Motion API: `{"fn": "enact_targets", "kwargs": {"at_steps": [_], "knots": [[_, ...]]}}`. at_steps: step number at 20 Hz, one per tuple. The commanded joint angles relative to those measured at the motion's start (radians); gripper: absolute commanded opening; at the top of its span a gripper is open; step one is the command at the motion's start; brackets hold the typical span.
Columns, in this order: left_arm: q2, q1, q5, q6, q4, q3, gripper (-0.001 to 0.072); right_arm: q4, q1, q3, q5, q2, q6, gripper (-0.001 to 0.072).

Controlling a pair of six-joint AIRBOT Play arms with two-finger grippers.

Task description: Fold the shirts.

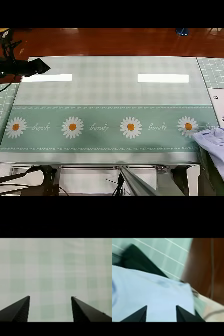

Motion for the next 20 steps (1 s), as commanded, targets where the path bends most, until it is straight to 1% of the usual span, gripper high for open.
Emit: {"fn": "enact_targets", "kwargs": {"at_steps": [1,3,4,5,6,8,9,11,12,13,15,20], "knots": [[0.016,-0.036,-0.105,0.010,-0.003,0.013,0.0594,0.362,0.171,0.001,-0.103,-0.063,-0.108,0.0456],[0.045,-0.097,-0.152,0.010,0.019,0.027,0.0594,0.392,0.394,0.001,-0.108,-0.120,-0.116,0.0456],[0.064,-0.136,-0.166,0.010,0.056,0.033,0.0600,0.384,0.520,0.001,-0.121,-0.151,-0.105,0.0474],[0.089,-0.187,-0.169,0.006,0.111,0.035,0.0681,0.367,0.634,0.001,-0.141,-0.180,-0.080,0.0553],[0.109,-0.236,-0.169,-0.020,0.179,0.035,0.0715,0.337,0.751,0.001,-0.168,-0.211,-0.047,0.0611],[0.138,-0.343,-0.187,-0.140,0.367,0.035,0.0716,0.250,0.946,0.001,-0.235,-0.261,-0.006,0.0612],[0.141,-0.387,-0.217,-0.204,0.454,0.035,0.0716,0.187,1.032,0.001,-0.265,-0.284,0.028,0.0612],[0.138,-0.464,-0.299,-0.325,0.605,0.035,0.0715,0.062,1.168,0.001,-0.283,-0.323,0.100,0.0612],[0.138,-0.489,-0.316,-0.360,0.642,0.035,0.0715,0.014,1.215,0.001,-0.280,-0.337,0.119,0.0611],[0.138,-0.500,-0.316,-0.367,0.644,0.035,0.0713,-0.012,1.251,0.001,-0.274,-0.348,0.130,0.0611],[0.136,-0.511,-0.316,-0.366,0.644,0.035,0.0711,-0.005,1.281,0.001,-0.268,-0.357,0.130,0.0610],[0.135,-0.510,-0.315,-0.366,0.644,0.035,0.0711,0.014,1.281,0.001,-0.269,-0.357,0.128,0.0609]]}}
